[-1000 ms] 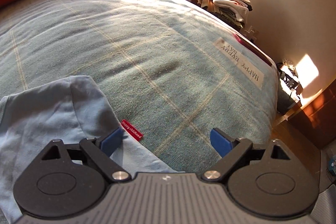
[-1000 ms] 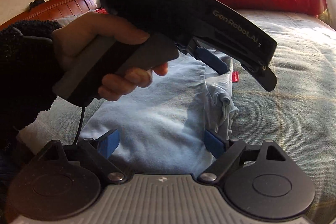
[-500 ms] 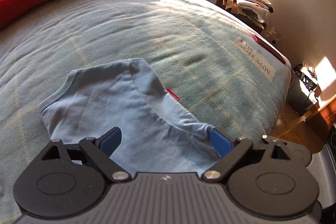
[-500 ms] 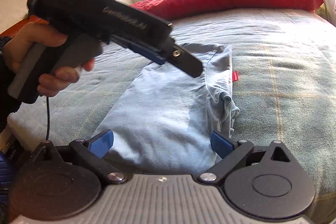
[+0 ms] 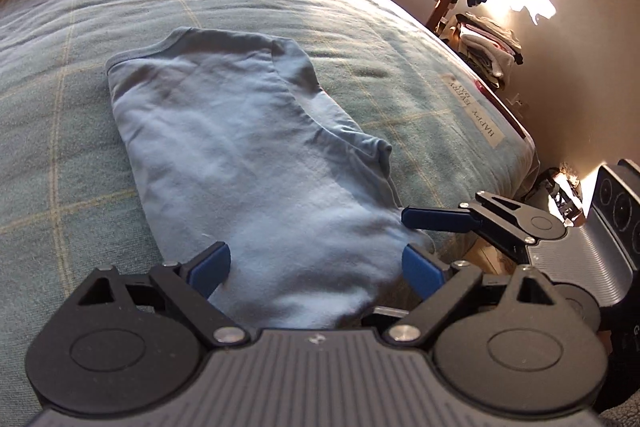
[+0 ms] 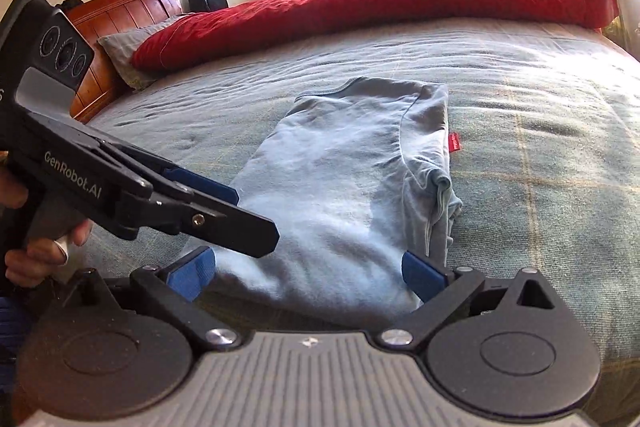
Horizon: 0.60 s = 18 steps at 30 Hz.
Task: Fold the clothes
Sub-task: 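Roll the left gripper to the shirt end while the right gripper closes on it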
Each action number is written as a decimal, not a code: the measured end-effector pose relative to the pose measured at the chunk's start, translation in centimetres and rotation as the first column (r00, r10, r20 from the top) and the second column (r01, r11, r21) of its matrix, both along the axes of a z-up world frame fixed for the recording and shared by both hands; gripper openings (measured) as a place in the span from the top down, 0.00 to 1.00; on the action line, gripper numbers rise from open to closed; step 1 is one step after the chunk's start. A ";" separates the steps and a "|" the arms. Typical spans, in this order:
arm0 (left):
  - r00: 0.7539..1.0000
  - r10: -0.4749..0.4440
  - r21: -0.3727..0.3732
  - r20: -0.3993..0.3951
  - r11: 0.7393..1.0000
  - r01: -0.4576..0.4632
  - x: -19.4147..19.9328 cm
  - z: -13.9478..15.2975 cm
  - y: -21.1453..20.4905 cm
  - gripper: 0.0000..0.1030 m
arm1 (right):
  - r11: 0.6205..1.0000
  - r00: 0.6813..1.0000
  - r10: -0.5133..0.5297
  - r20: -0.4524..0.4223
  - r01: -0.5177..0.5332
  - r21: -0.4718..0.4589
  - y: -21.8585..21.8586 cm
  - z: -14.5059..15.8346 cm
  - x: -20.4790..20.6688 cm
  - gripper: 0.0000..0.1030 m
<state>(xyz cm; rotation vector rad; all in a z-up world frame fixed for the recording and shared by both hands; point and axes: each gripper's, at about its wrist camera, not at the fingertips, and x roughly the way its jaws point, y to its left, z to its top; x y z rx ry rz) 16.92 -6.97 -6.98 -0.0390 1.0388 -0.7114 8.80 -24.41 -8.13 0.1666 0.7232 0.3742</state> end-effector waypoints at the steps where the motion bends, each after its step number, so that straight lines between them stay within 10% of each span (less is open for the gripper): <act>1: 1.000 0.009 0.005 0.004 1.000 -0.009 -0.2 -0.1 0.0 0.10 | 1.000 1.000 -0.002 -0.002 0.002 -0.003 0.0 -0.1 0.0 0.02; 18: 0.994 0.107 -0.197 -0.028 0.974 -0.111 -3.0 1.2 2.0 0.10 | 1.000 1.000 0.016 0.007 -0.016 0.010 -0.9 0.2 -1.9 0.01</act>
